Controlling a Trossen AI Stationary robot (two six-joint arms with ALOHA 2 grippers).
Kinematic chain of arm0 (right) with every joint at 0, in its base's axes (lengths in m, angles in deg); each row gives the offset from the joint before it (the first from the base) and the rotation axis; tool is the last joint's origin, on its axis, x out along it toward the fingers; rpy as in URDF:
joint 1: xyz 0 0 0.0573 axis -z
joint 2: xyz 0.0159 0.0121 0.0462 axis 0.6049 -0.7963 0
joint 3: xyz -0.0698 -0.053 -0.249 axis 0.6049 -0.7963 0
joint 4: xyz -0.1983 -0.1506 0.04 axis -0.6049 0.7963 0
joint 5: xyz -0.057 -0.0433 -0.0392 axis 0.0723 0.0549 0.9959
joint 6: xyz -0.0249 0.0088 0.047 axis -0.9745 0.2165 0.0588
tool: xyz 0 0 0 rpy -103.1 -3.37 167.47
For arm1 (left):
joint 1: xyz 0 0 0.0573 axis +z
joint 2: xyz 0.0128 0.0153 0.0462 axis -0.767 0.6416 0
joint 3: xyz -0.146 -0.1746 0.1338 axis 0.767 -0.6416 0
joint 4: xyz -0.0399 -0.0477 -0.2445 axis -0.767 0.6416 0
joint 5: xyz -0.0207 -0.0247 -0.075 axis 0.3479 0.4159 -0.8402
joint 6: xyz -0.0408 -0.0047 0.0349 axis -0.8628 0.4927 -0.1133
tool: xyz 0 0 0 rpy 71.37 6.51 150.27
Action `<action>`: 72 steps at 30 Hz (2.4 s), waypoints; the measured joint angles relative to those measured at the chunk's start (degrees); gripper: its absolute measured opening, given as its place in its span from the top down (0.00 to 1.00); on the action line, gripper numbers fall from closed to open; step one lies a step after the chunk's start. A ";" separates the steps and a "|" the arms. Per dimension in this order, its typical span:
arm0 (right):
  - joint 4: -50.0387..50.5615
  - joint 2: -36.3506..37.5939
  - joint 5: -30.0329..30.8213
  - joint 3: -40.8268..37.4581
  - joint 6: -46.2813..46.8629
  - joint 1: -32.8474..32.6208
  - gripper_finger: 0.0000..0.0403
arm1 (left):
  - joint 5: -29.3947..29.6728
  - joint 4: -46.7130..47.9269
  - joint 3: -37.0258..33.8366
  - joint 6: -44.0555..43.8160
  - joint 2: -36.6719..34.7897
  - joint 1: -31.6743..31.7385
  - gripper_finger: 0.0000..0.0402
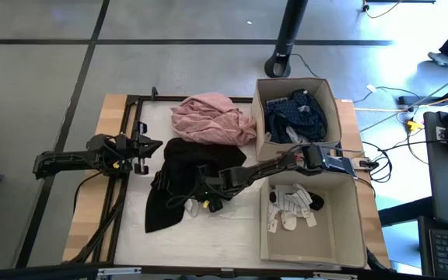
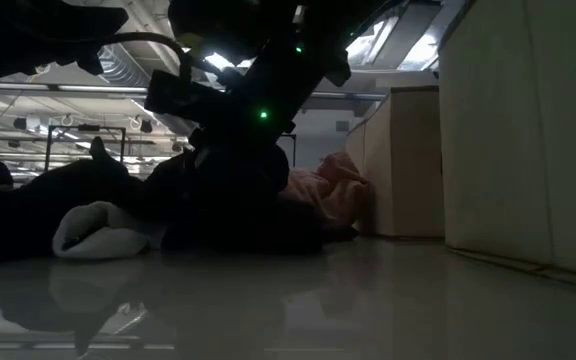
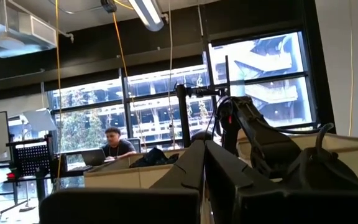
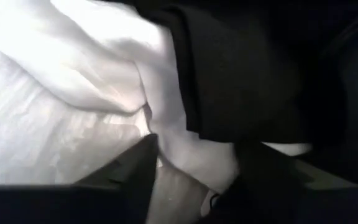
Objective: Sort clothes
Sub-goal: Put the white sock into the bottom laundry organizer
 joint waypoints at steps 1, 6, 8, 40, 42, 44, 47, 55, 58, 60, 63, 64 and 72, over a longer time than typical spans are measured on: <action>0.14 0.00 0.00 0.00 0.00 0.02 0.53 | 0.00 0.01 0.00 -0.08 0.00 0.00 0.99; 0.84 -0.07 0.03 -0.02 -0.44 0.04 0.80 | 0.00 -0.02 0.00 -0.10 0.01 0.00 0.99; 1.32 -0.06 -0.04 -0.02 -1.79 0.07 0.89 | 0.00 -0.02 0.00 -0.11 0.03 0.00 0.99; 27.08 31.16 10.48 0.22 0.06 -8.39 0.96 | 0.00 -0.32 0.09 -0.15 0.04 0.00 0.99; 29.77 34.24 12.95 0.23 1.37 -9.41 0.96 | -0.01 -0.37 0.09 -0.15 0.04 0.00 0.99; 32.21 37.18 15.58 0.24 2.68 -10.34 0.96 | 0.00 -0.38 0.09 -0.15 0.04 0.01 0.99; 35.87 41.39 18.66 0.24 4.74 -11.54 0.96 | 0.00 -0.37 0.09 -0.15 0.04 0.00 0.99; 41.44 51.40 23.56 0.24 9.15 -15.14 0.96 | 0.00 -0.55 0.09 -0.72 0.04 0.00 0.99; 43.95 54.68 23.09 0.24 11.95 -16.79 0.96 | 0.00 -0.50 0.09 -1.64 0.04 0.02 0.99; 47.47 56.72 23.10 0.24 15.48 -18.36 0.96 | 0.00 -0.50 0.09 -2.07 0.04 0.00 0.99; 53.65 59.50 23.18 0.24 22.25 -21.08 0.96 | 0.00 -0.46 0.09 -2.09 0.04 0.00 0.99; 55.38 60.37 23.64 0.24 24.53 -22.11 0.96 | 0.00 -0.42 0.07 -2.19 0.04 0.01 0.99; 70.97 63.37 23.18 -2.02 46.89 -30.31 0.96 | 0.00 -1.20 0.07 -0.75 0.04 0.00 0.99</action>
